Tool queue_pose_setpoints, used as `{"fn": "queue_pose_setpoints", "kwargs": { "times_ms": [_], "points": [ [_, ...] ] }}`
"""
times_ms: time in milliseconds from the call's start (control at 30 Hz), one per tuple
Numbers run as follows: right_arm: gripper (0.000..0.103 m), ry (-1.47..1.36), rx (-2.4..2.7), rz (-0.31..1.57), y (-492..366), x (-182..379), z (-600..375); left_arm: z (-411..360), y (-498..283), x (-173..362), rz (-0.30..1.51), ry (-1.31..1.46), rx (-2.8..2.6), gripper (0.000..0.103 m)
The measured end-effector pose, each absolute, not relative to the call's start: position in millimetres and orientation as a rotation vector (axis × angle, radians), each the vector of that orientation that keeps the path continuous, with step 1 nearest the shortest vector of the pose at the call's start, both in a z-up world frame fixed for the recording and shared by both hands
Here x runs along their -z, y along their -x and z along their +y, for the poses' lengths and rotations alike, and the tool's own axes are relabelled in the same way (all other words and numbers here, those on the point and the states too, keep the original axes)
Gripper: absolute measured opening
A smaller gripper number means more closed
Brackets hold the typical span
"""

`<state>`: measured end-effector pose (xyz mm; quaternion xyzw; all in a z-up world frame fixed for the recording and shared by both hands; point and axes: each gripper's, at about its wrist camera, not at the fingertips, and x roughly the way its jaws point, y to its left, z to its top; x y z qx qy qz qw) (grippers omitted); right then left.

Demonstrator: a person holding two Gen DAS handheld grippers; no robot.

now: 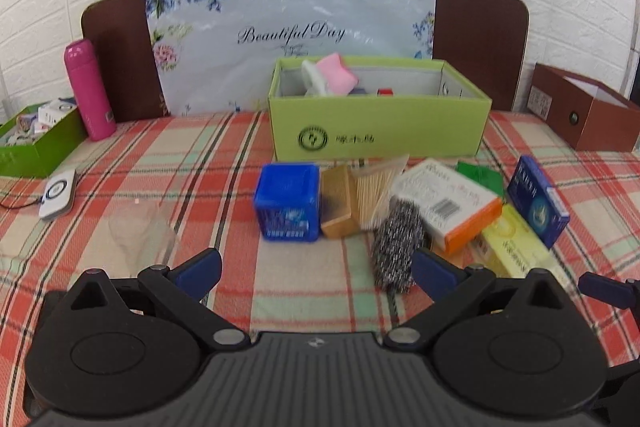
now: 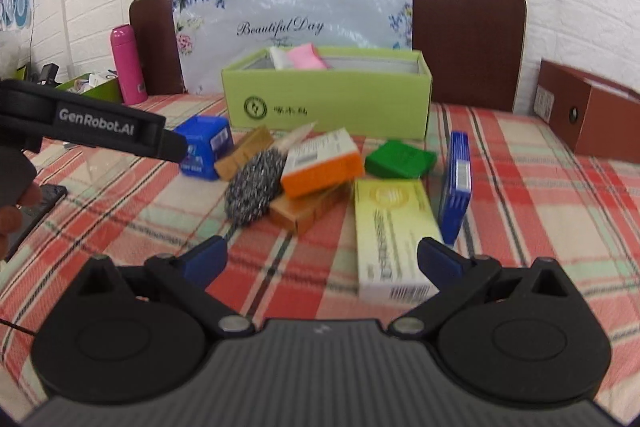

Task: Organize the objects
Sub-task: 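Bring both tools back over the remaining items, then grasp the steel wool with left tool while right tool grasps the yellow medicine box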

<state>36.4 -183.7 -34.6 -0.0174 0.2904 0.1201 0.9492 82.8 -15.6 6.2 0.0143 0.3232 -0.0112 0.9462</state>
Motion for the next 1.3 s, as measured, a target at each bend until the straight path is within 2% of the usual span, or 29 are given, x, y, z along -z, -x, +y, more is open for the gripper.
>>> {"fn": "queue_pose_setpoints", "kwargs": {
  "times_ms": [400,733,900,933,1000,1133,1167,1233,1300],
  "points": [
    [0.103,0.014,-0.2,0.625,-31,52,-188,-2,-74,26,0.761,-0.029,0.01,0.103],
    [0.102,0.054,-0.162,0.61,-67,56,-209,-16,-81,19,0.71,-0.016,0.271,0.102],
    [0.085,0.097,-0.168,0.639,-81,62,-209,-28,-108,21,0.717,0.033,0.337,0.087],
    [0.067,0.09,-0.169,0.653,-82,64,-210,-28,-113,22,0.722,0.047,0.341,0.084],
    [0.066,0.054,-0.168,0.677,-78,65,-215,-29,-127,24,0.729,0.066,0.354,0.074],
    [0.066,0.021,-0.206,0.682,-55,60,-219,-29,-151,32,0.767,0.107,0.356,0.065],
    [0.066,0.019,-0.217,0.683,-49,59,-219,-29,-156,34,0.78,0.122,0.362,0.06],
    [0.066,0.02,-0.238,0.692,-39,58,-217,-31,-162,39,0.805,0.132,0.386,0.039],
    [0.066,0.021,-0.265,0.701,-30,56,-214,-29,-161,41,0.809,0.149,0.385,0.033]
  ]
}}
